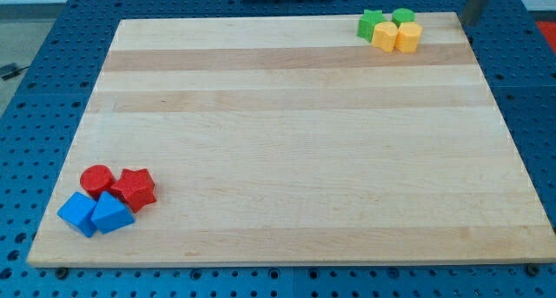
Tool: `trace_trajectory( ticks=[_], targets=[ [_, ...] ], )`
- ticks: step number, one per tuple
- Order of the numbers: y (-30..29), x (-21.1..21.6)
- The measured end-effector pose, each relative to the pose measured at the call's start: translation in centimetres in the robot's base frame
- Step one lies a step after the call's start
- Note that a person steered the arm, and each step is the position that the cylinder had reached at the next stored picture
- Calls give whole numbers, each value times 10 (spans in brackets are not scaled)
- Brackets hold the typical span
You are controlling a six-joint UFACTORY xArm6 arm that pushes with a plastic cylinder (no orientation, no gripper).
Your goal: Separate the green blocks and yellow blocks
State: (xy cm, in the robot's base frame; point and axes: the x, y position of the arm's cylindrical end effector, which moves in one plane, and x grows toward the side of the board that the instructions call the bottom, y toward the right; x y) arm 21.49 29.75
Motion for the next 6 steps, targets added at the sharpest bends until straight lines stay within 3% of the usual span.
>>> trace_trajectory(
  ticks=[3, 6],
  targets=[
    [-47, 27],
    [-191, 32]
  ],
)
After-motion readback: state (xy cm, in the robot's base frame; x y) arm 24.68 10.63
